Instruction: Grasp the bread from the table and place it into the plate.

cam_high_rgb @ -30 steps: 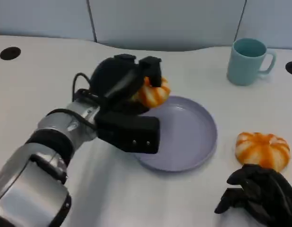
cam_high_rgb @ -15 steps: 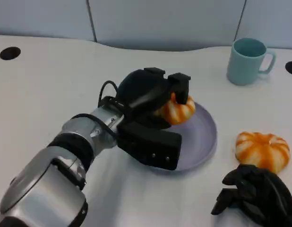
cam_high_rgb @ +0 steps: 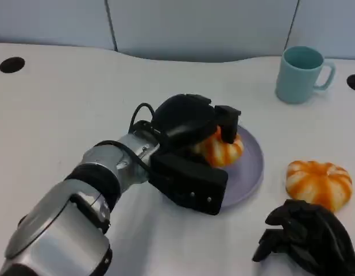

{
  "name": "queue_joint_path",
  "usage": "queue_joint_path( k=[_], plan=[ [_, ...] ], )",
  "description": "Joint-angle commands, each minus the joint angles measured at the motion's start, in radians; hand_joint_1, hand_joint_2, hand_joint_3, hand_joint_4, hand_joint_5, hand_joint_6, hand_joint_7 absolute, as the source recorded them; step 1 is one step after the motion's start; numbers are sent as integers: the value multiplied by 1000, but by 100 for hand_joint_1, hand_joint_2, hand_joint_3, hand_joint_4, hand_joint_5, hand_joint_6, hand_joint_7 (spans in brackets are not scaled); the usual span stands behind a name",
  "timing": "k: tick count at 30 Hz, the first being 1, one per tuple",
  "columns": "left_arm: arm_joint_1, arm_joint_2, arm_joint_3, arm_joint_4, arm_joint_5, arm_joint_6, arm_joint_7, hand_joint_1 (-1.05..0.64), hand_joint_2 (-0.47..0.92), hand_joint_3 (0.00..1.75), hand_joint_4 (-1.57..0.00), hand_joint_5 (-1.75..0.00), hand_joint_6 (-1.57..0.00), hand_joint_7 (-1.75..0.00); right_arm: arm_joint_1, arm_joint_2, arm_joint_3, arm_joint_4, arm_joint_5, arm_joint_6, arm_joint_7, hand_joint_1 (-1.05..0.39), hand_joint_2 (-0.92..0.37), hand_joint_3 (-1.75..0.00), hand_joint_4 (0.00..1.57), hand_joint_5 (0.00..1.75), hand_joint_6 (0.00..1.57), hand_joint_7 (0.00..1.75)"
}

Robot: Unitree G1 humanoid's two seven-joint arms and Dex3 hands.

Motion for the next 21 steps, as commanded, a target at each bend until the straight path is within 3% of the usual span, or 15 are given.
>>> queue_joint_path(
  k=[1, 3, 4, 6, 7, 9, 12, 16, 21],
  plan=[
    [-1, 7, 21, 12, -32, 18, -91, -26, 79, 60, -69, -146, -74, -120, 9, -7, -4, -14, 2, -10, -2, -99, -66, 0, 144, 68, 148, 40],
    [1, 8, 24, 10, -36, 21, -107, -29, 87, 35, -70, -125, -71, -90, 11, -7, -1, -19, -3, -10, -7, -99, -66, 0, 144, 67, 149, 40],
    [0, 9, 22, 9, -35, 24, -115, -31, 90, 28, -69, -122, -67, -83, 12, -7, 0, -21, -5, -11, -7, -99, -66, 0, 144, 67, 149, 40],
    [-6, 8, 16, 11, -30, 44, -145, -35, 91, 22, -63, -116, -61, -72, 13, -8, -1, -22, -3, -7, -7, -99, -66, 0, 144, 68, 148, 40],
    [-9, 7, 15, 12, -29, 51, -160, -38, 92, 20, -58, -108, -58, -55, 12, -8, -2, -21, -3, -7, -7, -99, -66, 0, 143, 68, 148, 40],
    [-11, 8, 16, 10, -30, 54, -175, -41, 92, 17, -54, -104, -57, -36, 10, -9, -2, -18, -4, -11, -4, -99, -66, 0, 143, 68, 148, 40],
    [-17, 9, 17, 7, -31, 67, -201, -50, 92, 16, -45, -87, -55, -24, 8, -9, -2, -14, -3, -13, -1, -99, -66, 0, 143, 68, 148, 40],
    [-31, 9, 30, 8, -49, 87, -299, -65, 92, 26, -37, -59, -49, -12, 10, -9, -2, -20, -3, -6, -7, -99, -66, 0, 143, 68, 148, 40],
    [-34, 12, 36, 2, -53, 95, -336, -72, 92, 33, -34, -49, -45, -6, 11, -10, -1, -24, -3, -2, -10, -99, -66, 0, 143, 68, 149, 40]
  ],
)
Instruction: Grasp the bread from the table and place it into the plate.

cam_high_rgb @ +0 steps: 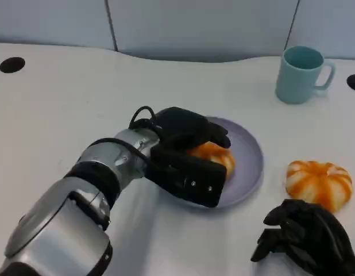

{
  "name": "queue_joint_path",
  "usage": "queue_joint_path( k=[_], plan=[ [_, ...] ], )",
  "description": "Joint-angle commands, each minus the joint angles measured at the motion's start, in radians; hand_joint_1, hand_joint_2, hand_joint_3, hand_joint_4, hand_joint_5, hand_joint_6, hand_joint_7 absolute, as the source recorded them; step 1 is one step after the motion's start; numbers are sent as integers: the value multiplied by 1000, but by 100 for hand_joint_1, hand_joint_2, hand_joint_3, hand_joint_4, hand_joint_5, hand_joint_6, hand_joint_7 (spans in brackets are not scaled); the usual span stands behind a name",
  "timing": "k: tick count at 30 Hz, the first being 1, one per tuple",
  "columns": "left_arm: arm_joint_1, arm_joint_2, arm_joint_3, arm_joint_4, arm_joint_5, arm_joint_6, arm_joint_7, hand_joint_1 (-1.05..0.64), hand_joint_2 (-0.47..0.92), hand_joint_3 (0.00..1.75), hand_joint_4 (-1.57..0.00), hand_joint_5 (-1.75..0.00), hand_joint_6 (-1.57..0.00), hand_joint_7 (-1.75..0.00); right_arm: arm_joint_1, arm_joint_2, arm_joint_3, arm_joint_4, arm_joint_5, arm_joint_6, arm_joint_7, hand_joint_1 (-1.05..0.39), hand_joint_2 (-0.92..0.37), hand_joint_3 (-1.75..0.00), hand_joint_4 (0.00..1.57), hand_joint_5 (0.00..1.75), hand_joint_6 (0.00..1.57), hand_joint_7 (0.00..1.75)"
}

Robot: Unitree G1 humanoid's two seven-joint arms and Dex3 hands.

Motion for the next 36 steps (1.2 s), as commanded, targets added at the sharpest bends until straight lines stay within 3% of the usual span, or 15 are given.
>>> queue_joint_path(
  k=[1, 4, 9, 21, 26, 30, 36],
  plan=[
    [-22, 16, 27, -5, -35, 5, -63, -75, 92, 37, -31, -47, -43, -5, 4, -10, -6, -8, 3, -5, -2, -99, -66, 0, 143, 68, 149, 40],
    [-26, 30, 60, -8, -73, -5, -129, -89, 92, 54, -18, -37, -33, -1, -2, -10, -6, 2, 0, -14, 1, -99, -66, 0, 143, 68, 149, 39],
    [-25, 47, 94, -19, -112, -26, -154, -93, 92, 60, -13, -32, -27, 0, -5, -11, -7, 3, -2, -12, -3, -98, -66, 0, 143, 68, 149, 39],
    [35, 102, 315, -49, -366, -138, -312, -88, 92, 58, -12, -35, -27, -1, -11, -21, -18, 15, 6, -7, 7, -97, -67, 0, 142, 69, 148, 39],
    [70, 122, 388, -72, -451, -151, -384, -87, 92, 56, -17, -41, -28, -2, -14, -25, -23, 21, 5, -12, 8, -98, -67, 0, 143, 69, 148, 39],
    [118, 141, 467, -103, -544, -160, -442, -90, 92, 54, -11, -49, -29, -2, -21, -30, -30, 29, 7, -10, 6, -98, -67, 0, 144, 68, 148, 39],
    [203, 154, 587, -163, -701, -179, -545, -82, 92, 48, -15, -54, -33, -3, -30, -35, -38, 37, 11, 2, 13, -98, -66, 0, 143, 67, 148, 39]
  ],
)
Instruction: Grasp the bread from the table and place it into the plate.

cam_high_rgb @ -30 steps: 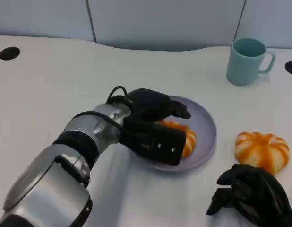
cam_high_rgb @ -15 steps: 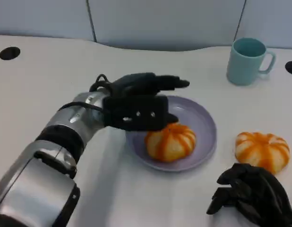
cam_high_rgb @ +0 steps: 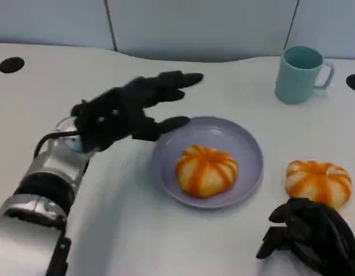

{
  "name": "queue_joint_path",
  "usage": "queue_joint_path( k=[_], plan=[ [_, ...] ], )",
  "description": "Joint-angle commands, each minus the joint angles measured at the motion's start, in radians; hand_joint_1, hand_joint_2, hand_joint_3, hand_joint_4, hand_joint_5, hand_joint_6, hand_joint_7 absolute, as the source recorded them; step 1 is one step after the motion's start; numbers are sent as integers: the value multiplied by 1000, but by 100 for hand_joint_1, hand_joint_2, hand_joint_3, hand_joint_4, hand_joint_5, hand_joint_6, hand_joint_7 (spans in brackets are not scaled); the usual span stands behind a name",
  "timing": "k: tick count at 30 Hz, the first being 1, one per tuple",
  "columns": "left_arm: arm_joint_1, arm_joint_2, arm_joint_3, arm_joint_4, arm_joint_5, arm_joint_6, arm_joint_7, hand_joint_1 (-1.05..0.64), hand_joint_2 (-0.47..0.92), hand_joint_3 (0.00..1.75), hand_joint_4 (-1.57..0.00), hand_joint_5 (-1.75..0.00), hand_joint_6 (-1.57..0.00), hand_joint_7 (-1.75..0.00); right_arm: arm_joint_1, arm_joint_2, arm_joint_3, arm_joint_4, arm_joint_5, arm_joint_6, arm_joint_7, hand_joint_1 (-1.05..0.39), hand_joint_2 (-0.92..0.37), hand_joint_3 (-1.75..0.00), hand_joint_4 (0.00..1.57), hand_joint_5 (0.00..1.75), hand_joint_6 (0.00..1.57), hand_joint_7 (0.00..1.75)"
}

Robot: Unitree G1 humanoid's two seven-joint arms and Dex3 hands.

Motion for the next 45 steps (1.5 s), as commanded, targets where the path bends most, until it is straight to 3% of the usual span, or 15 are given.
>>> queue_joint_path(
  k=[1, 8, 14, 21, 27, 31, 37, 43, 45],
  plan=[
    [68, 23, 79, -50, -106, -21, -74, -81, 92, 47, -16, -56, -33, -3, -10, -19, -13, 8, 12, 3, 11, -98, -66, 0, 143, 67, 148, 38],
    [165, 18, 152, -139, -223, -13, -151, -73, 92, 46, -24, -62, -37, -4, -19, -21, -14, 22, 3, -8, 18, -98, -66, 0, 143, 69, 147, 39],
    [244, -12, 228, -253, -379, 123, -236, -66, 92, 38, -31, -70, -45, -7, -20, -20, -14, 27, 0, -14, 21, -98, -67, 0, 143, 69, 147, 39],
    [393, -64, 290, -500, -558, 392, -248, -51, 92, 24, -34, -121, -62, -16, -19, -20, -13, 24, 1, -12, 22, -98, -67, 0, 141, 71, 146, 40],
    [505, -86, 323, -671, -626, 550, -189, -39, 92, 22, -43, -138, -73, -30, -14, -18, -12, 12, -1, -6, 12, -99, -66, 0, 142, 72, 146, 42],
    [596, -90, 332, -815, -671, 685, -135, -34, 92, 28, -50, -134, -69, -42, -9, -15, -7, 1, -7, -2, 1, -99, -66, 0, 141, 71, 146, 43],
    [722, -108, 338, -1006, -690, 856, 15, -33, 92, 29, -64, -130, -76, -51, -6, -15, -1, 4, -3, -11, 16, -97, -67, 0, 141, 72, 144, 43],
    [805, -134, 341, -1126, -706, 963, 111, -33, 92, 31, -61, -142, -74, -63, -1, -16, 0, -5, -4, -9, 15, -96, -67, -1, 141, 70, 143, 43],
    [831, -138, 341, -1147, -714, 984, 121, -33, 92, 31, -56, -151, -67, -75, 1, -17, 1, -10, -4, -4, 13, -96, -67, 0, 140, 70, 143, 42]
  ],
)
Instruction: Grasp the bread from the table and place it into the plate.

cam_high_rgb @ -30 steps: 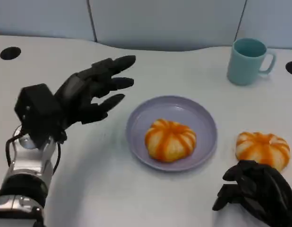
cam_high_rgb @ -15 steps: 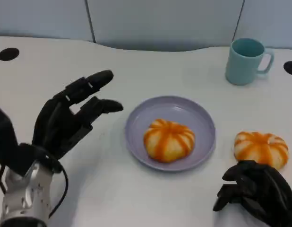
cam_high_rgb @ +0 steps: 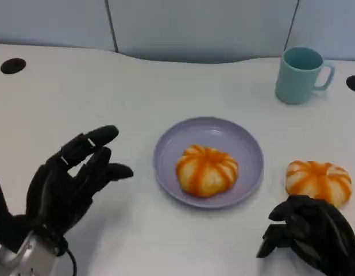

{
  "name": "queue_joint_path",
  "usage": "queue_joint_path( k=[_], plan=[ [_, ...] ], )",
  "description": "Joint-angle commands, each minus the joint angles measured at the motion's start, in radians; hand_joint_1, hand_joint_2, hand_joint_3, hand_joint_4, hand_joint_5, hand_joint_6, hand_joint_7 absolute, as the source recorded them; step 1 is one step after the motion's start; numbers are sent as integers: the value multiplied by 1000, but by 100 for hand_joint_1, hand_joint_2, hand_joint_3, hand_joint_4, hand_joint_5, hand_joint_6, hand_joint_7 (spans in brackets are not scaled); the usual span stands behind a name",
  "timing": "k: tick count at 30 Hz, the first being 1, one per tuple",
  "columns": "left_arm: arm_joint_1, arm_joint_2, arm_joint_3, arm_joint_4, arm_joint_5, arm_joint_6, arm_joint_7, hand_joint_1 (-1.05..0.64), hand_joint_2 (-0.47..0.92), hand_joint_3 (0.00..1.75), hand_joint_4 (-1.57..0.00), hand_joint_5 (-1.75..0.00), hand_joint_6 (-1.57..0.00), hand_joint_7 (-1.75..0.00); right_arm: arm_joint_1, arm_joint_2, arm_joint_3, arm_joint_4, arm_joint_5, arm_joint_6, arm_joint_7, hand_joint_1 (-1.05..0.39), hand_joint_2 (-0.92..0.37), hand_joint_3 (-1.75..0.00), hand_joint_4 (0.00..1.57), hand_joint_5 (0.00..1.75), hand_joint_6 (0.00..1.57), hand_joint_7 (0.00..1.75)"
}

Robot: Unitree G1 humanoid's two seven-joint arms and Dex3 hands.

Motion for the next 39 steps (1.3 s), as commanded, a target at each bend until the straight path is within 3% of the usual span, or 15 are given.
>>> queue_joint_path(
  k=[1, 3, 11, 20, 29, 39],
  plan=[
    [56, -2, 6, -52, -18, 41, 31, -34, 92, 31, -54, -155, -65, -80, 13, -14, -4, -12, 2, -2, 0, -96, -67, 0, 140, 70, 143, 42],
    [77, -6, 5, -63, -16, 47, 39, -37, 92, 33, -52, -160, -58, -94, 14, -15, -4, -14, 3, 0, 0, -96, -67, 0, 140, 70, 143, 42],
    [143, -23, 5, -91, -23, 86, 75, -40, 92, 31, -56, -160, -48, -114, 12, -20, -8, -14, 4, 7, -3, -95, -67, 0, 141, 69, 143, 41],
    [172, -19, 27, -74, -68, 122, 52, -43, 92, 35, -49, -161, -42, -114, 11, -23, -10, -9, 5, -1, 2, -94, -68, 0, 140, 70, 142, 43],
    [191, -19, 14, -43, -24, 45, 34, -43, 92, 35, -53, -156, -45, -110, 7, -29, -13, -4, 3, -4, 4, -95, -69, 0, 141, 69, 142, 42],
    [209, -66, 6, -42, 2, 0, 60, -42, 92, 31, -54, -152, -48, -111, -16, -51, -38, 49, 12, -14, 23, -97, -67, -1, 143, 68, 146, 41]
  ],
)
